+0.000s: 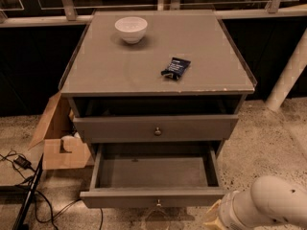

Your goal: Close middle drawer

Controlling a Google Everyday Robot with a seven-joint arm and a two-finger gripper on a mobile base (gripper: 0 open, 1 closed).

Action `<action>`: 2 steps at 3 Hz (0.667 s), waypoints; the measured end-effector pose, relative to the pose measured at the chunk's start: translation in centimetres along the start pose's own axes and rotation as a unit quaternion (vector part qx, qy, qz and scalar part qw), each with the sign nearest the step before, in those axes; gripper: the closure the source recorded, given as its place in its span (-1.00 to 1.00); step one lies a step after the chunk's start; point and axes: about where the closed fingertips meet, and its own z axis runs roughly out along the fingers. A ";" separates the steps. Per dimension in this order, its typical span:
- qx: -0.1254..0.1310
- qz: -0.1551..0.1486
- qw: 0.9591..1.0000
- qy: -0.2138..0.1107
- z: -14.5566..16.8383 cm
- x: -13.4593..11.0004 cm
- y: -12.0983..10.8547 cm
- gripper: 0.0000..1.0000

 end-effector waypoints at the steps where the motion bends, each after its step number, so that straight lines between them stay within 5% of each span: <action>1: -0.016 -0.002 0.999 -0.031 6.5 2.3 -0.2 1.00; 2: -0.051 0.013 0.998 -0.040 9.5 3.1 1.5 1.00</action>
Offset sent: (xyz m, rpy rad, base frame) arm 0.0000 0.0042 -0.0557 0.0544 -0.0098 0.0095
